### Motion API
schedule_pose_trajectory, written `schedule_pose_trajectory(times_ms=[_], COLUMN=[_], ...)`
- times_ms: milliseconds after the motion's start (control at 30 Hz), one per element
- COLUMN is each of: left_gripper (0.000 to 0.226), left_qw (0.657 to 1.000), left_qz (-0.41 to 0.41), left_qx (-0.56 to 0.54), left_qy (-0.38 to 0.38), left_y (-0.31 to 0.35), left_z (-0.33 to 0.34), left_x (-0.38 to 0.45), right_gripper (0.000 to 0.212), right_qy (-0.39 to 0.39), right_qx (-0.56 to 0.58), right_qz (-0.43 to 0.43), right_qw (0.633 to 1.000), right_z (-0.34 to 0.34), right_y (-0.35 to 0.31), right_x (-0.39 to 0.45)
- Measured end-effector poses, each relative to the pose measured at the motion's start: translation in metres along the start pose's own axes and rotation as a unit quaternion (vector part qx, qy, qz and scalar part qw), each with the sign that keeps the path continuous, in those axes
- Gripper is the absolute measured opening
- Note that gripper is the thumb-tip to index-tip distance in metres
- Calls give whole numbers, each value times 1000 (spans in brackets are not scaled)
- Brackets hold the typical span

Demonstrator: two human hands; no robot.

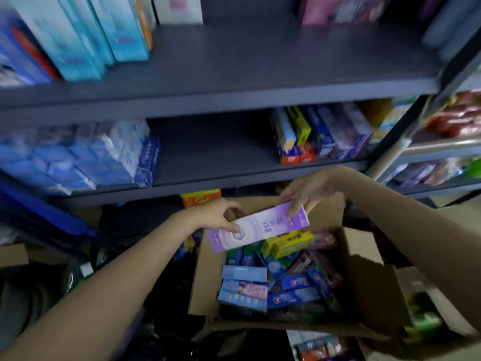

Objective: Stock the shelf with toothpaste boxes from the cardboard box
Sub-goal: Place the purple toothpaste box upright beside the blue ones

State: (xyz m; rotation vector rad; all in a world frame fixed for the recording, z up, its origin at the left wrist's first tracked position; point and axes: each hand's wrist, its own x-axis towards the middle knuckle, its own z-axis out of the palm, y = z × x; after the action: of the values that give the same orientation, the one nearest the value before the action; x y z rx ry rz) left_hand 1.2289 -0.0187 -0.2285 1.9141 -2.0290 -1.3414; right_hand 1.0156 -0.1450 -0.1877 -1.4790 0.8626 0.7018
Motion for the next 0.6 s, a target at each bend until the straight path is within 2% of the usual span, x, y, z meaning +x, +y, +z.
schedule_pose_trajectory(times_ms=[100, 200, 267, 333, 400, 533, 600], left_gripper=[47, 48, 44, 34, 30, 30, 31], left_qw=[999, 998, 992, 976, 956, 899, 882], left_qz=[6, 13, 24, 40, 69, 111, 132], left_qx=[-34, -60, -120, -200, -243, -331, -319], left_qy=[-41, -13, 21, 77, 149, 263, 321], left_y=[33, 48, 52, 56, 59, 71, 75], left_z=[-34, -57, -69, -82, -97, -136, -158], left_x=[-29, -55, -71, -86, -97, -112, -115], right_gripper=[32, 28, 20, 23, 24, 36, 35], right_qy=[1, 91, 208, 288, 270, 221, 240], right_qx=[-8, -4, 45, 158, 228, 110, 66], right_qz=[-15, -74, -169, -270, -342, -328, -356], right_qw=[1000, 993, 962, 905, 871, 912, 901], right_z=[-3, -1, 2, 2, 4, 14, 18], right_y=[-30, -58, -78, -99, -120, -166, -193], right_x=[-48, -87, -108, -128, -142, -135, -121])
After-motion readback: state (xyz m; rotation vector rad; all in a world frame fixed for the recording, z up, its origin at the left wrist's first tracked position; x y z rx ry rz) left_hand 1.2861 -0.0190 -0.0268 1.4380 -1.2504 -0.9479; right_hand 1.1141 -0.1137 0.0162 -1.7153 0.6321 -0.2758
